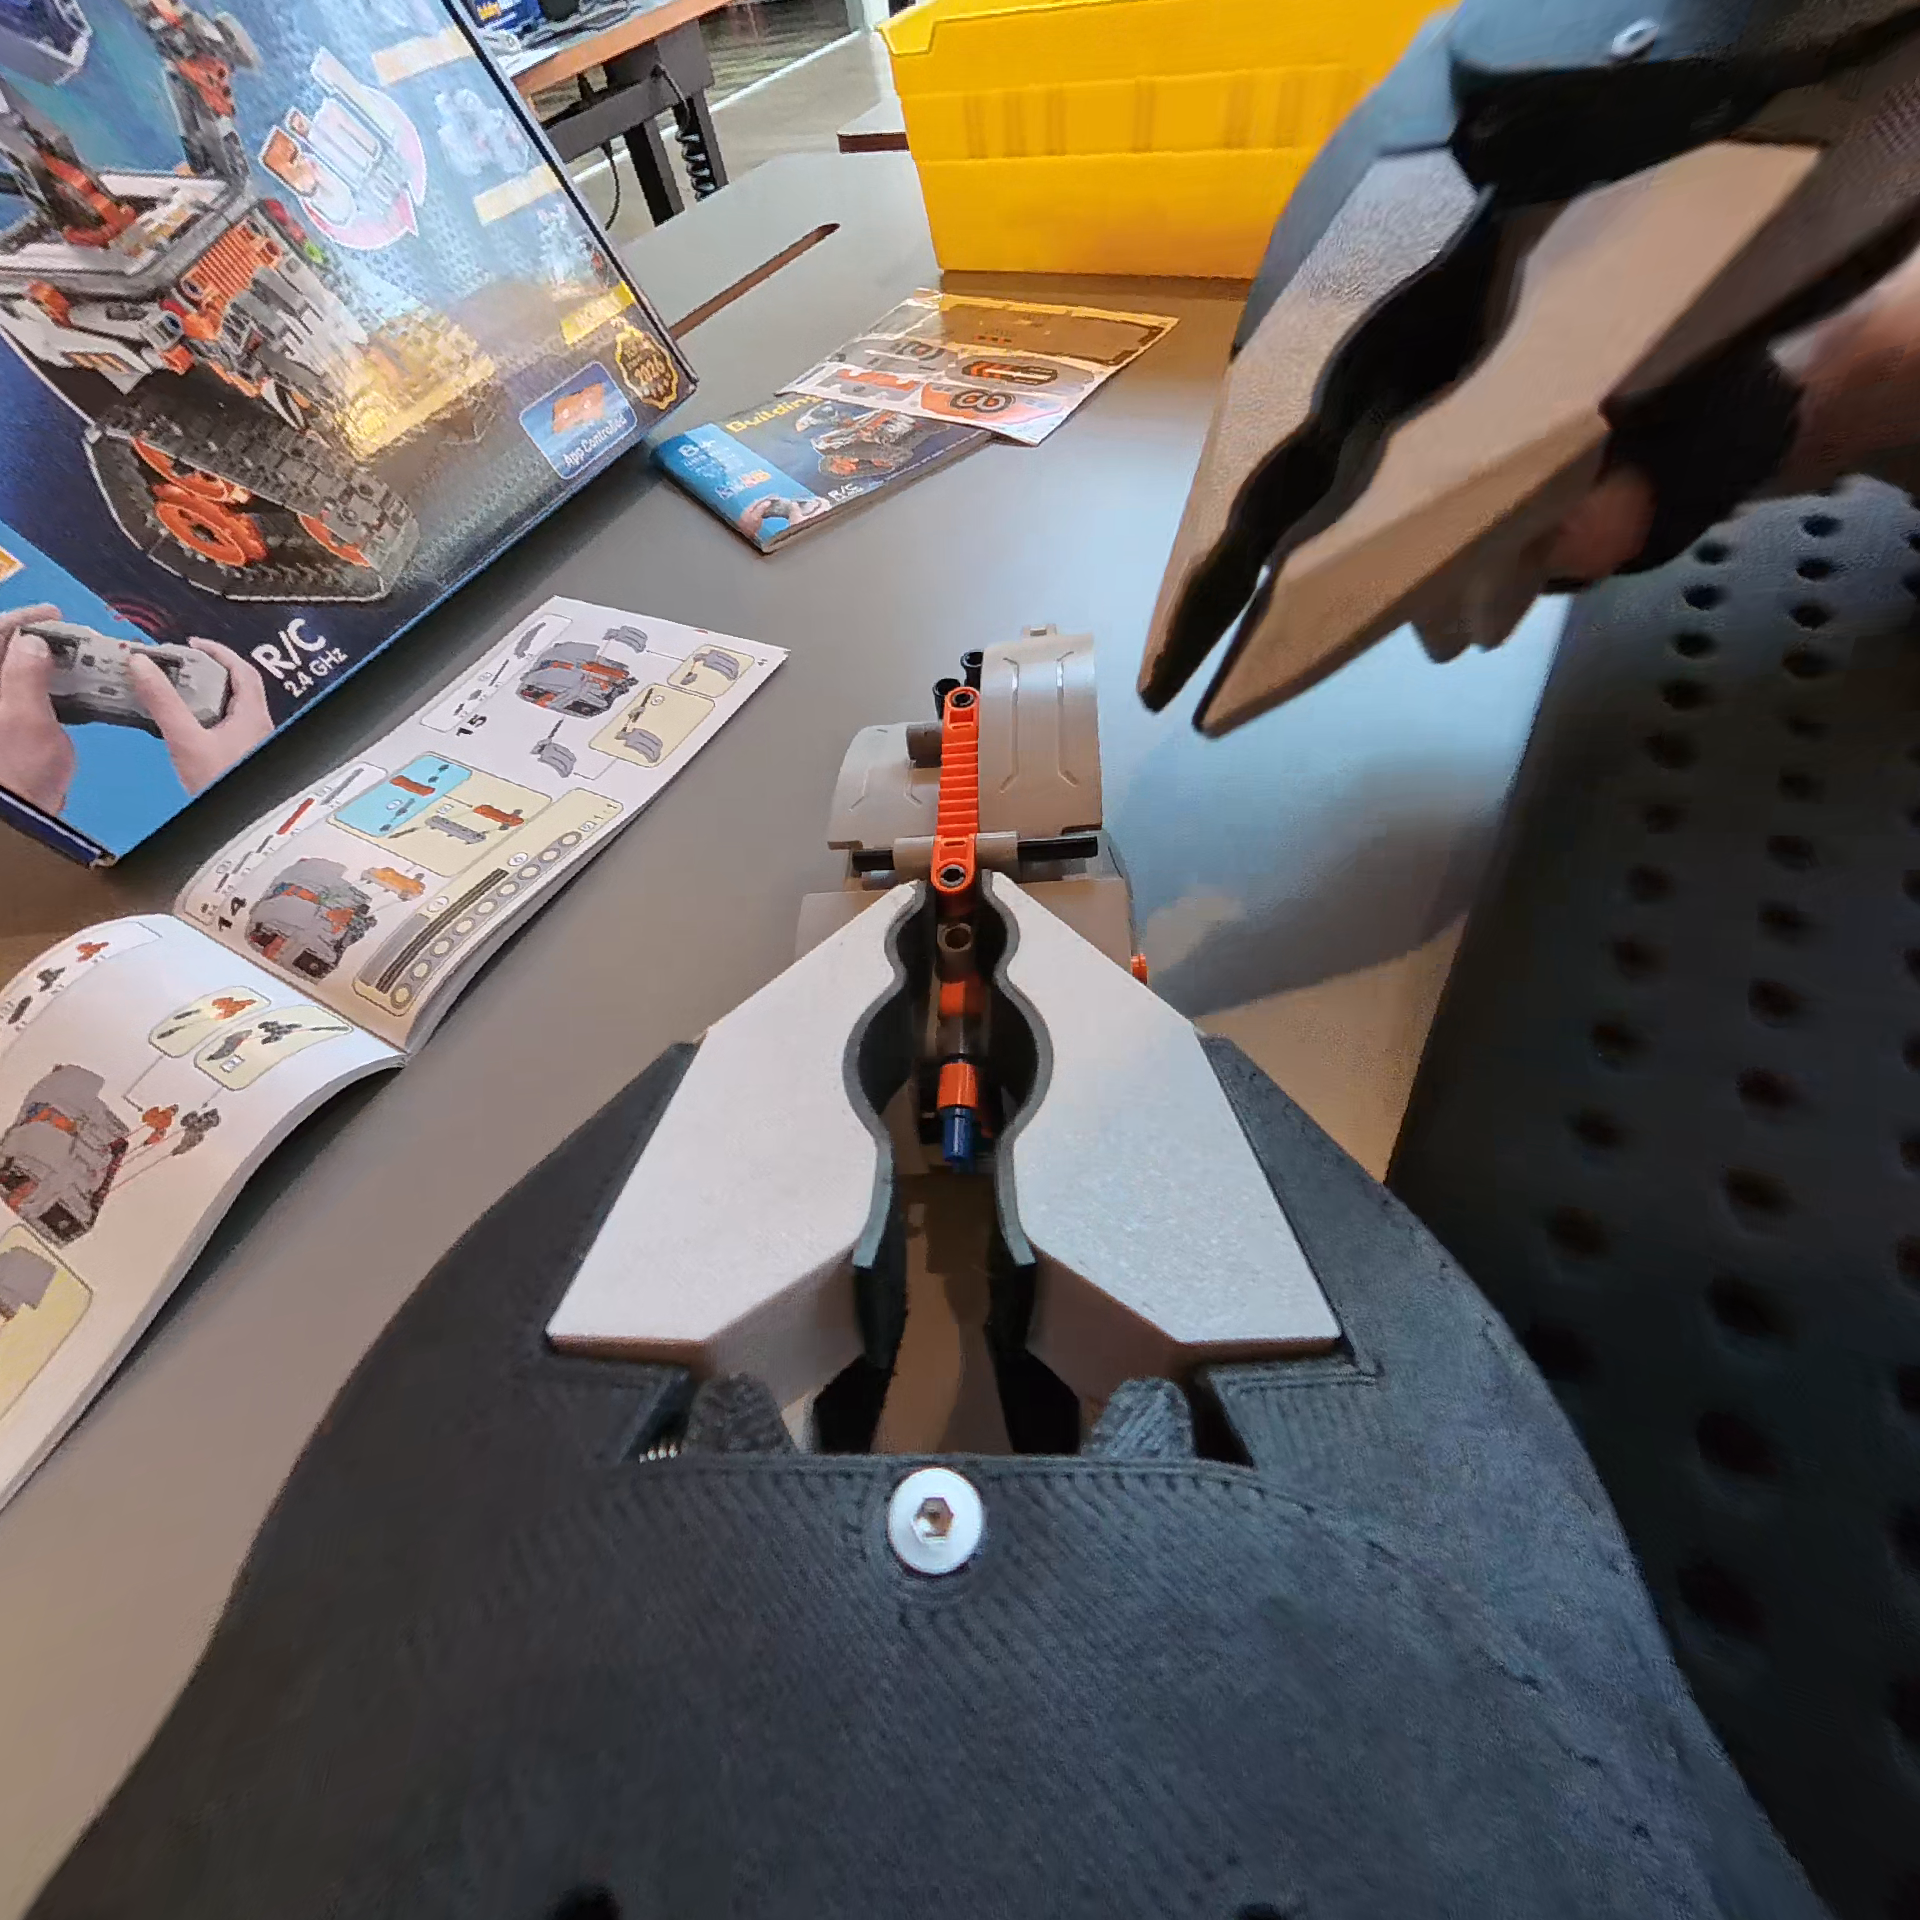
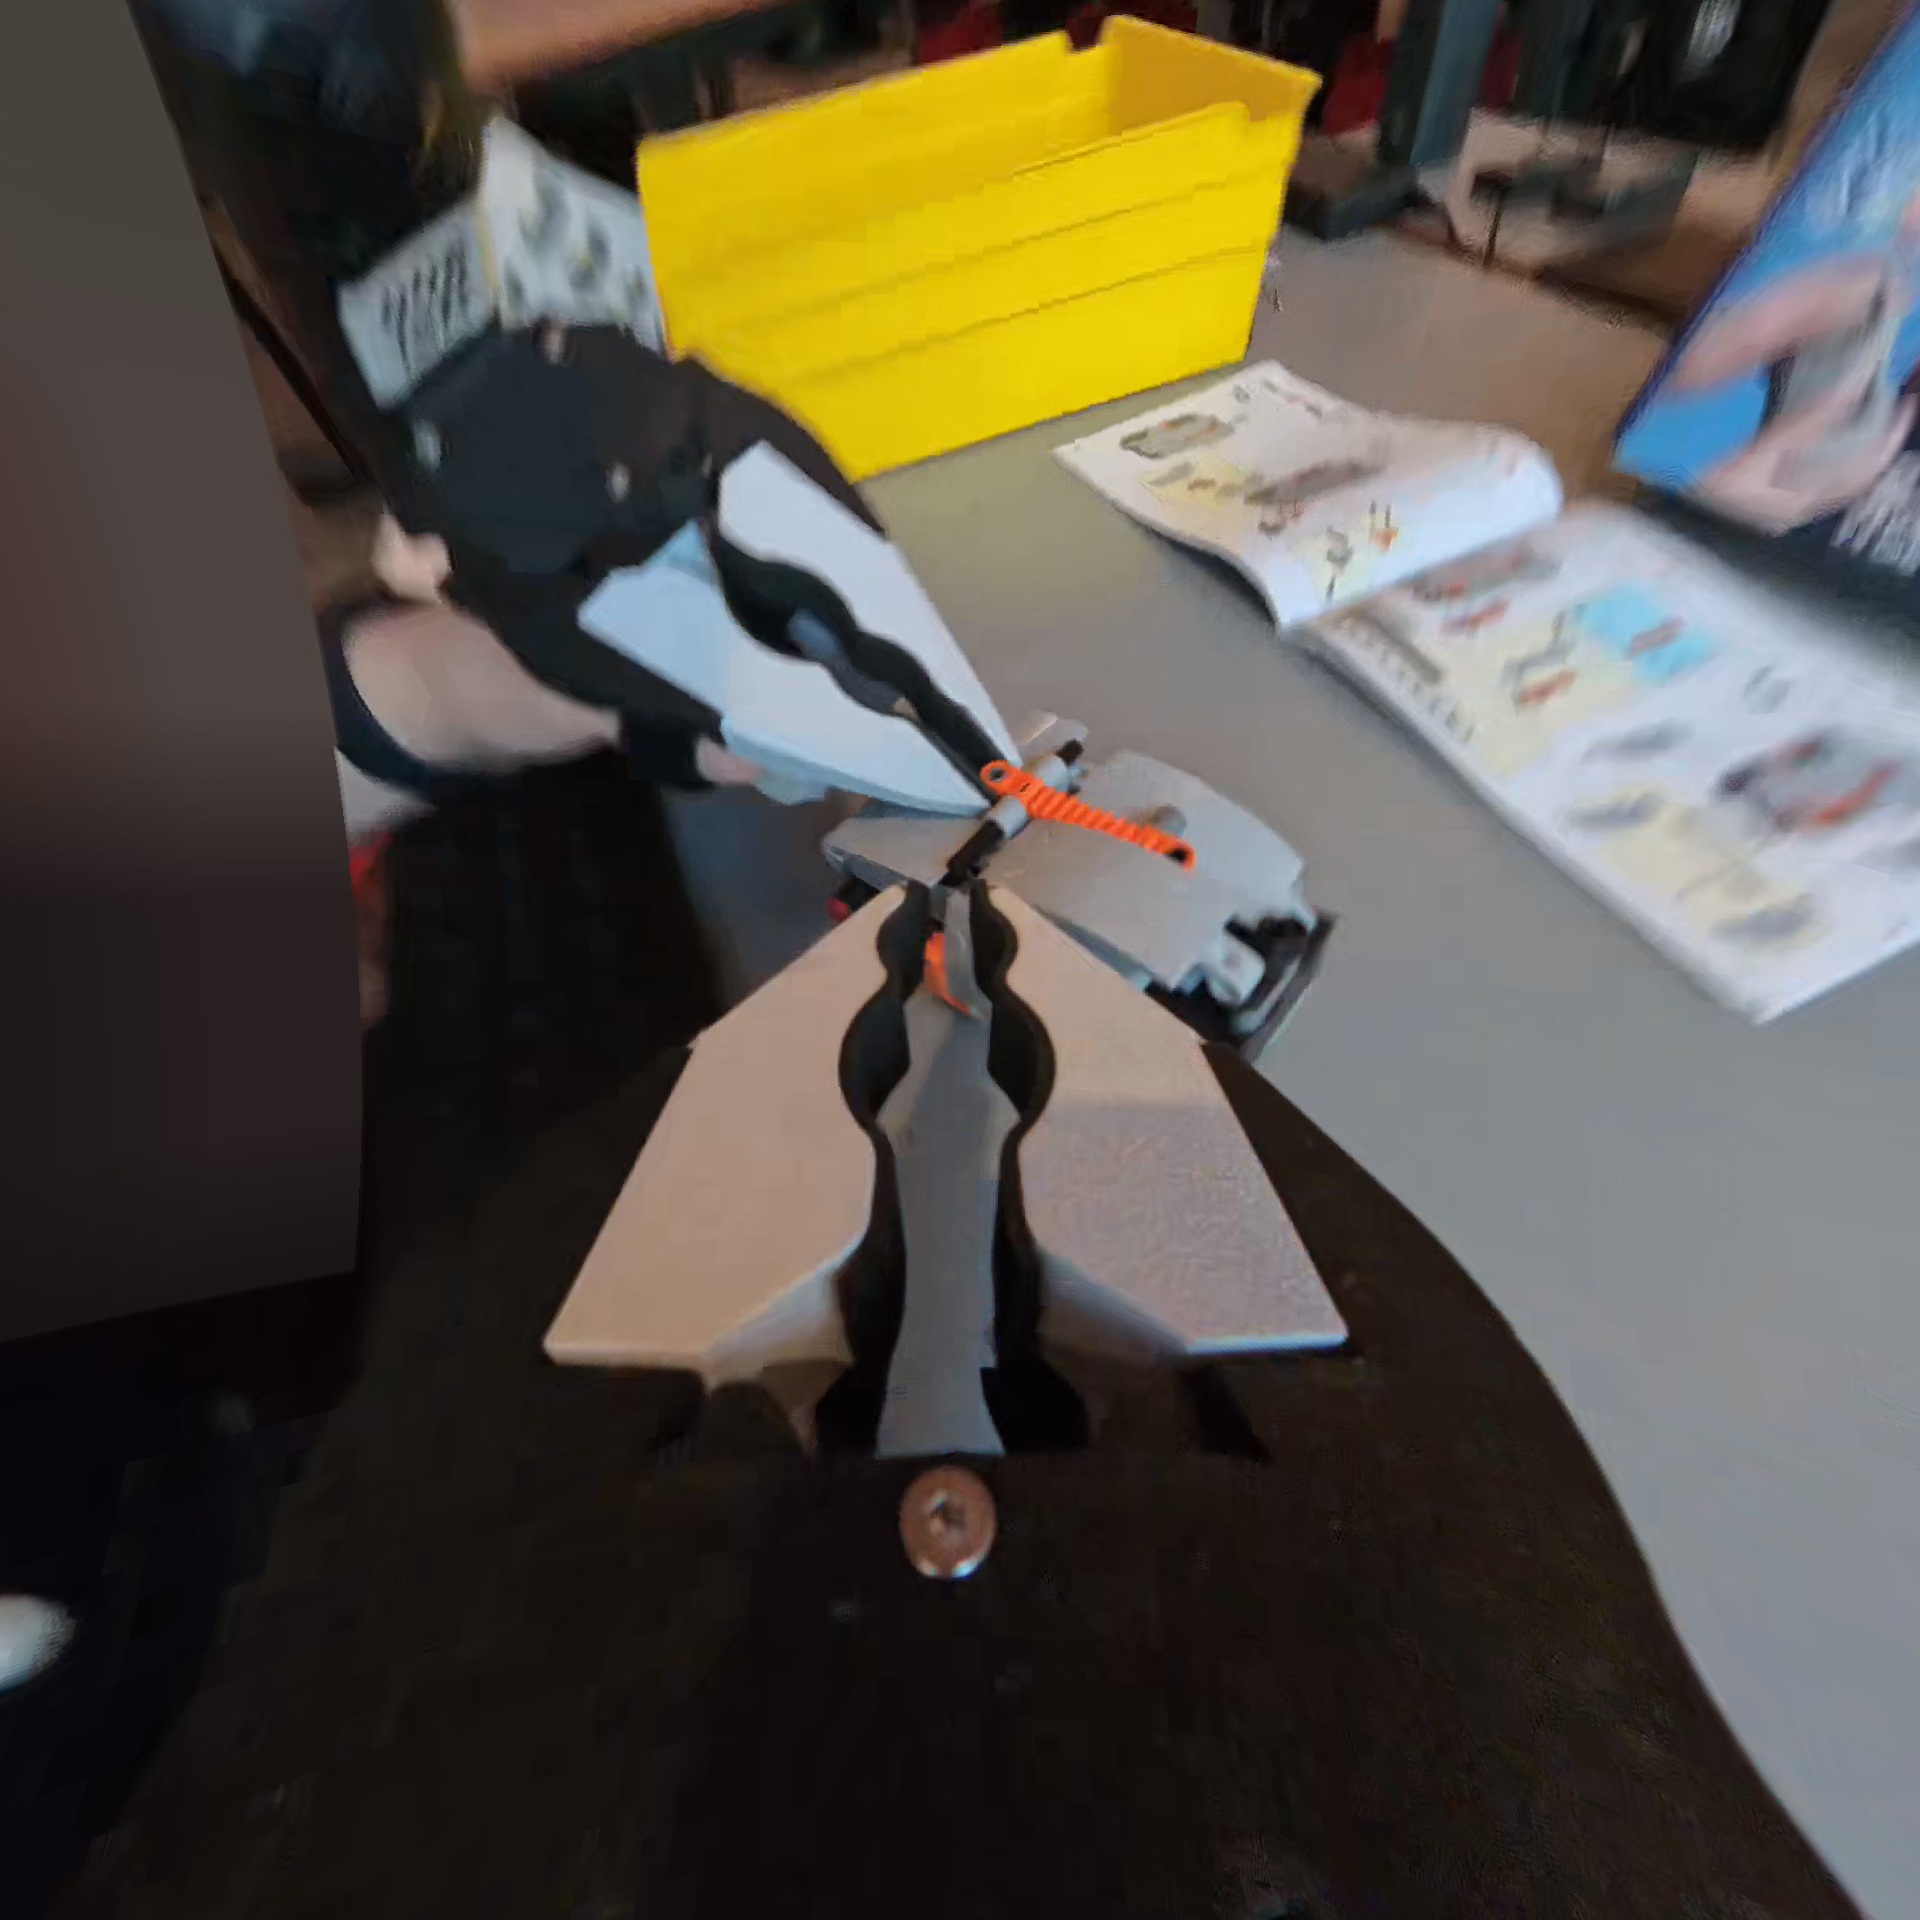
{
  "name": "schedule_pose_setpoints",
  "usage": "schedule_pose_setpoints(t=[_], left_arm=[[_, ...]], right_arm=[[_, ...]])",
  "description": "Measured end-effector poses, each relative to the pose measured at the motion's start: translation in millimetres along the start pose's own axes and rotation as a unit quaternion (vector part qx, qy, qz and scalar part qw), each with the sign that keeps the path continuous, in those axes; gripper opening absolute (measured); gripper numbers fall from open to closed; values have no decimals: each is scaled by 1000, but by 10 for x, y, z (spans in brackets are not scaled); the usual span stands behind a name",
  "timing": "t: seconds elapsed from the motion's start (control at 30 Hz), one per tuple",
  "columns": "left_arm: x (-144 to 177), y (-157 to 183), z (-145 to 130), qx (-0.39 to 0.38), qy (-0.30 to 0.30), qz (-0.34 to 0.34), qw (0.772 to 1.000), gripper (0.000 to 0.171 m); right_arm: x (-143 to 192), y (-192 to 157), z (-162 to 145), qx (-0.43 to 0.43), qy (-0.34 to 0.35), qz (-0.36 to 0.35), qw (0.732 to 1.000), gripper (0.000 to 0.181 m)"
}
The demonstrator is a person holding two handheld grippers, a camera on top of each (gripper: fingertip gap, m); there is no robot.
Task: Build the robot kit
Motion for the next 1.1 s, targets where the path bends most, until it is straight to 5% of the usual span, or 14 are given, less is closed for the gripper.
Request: schedule_pose_setpoints(t=[0.1,0.33,0.53,0.93,1.1], left_arm=[[-12,24,16,25,-4,11,1000,5],[-70,122,92,44,-30,78,996,5],[-134,148,148,54,-35,88,994,5],[-173,174,173,51,-39,115,991,5],[-175,202,171,17,-47,135,990,6]], right_arm=[[63,114,-75,-131,35,69,988,4],[22,205,-163,-209,50,67,974,17],[-69,315,-171,-320,85,125,935,20],[-243,408,-179,-423,101,221,873,2],[-239,415,-190,-417,88,226,876,1]])
Point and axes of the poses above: each gripper's, where its closed fingertips meet, x back along the fingers, z out of its top, y = z × x across the jaws, the point moved 6 cm from there along x, back along the fingers, and after that the axes turned 13 degrees about -y, right-handed, at the moved point
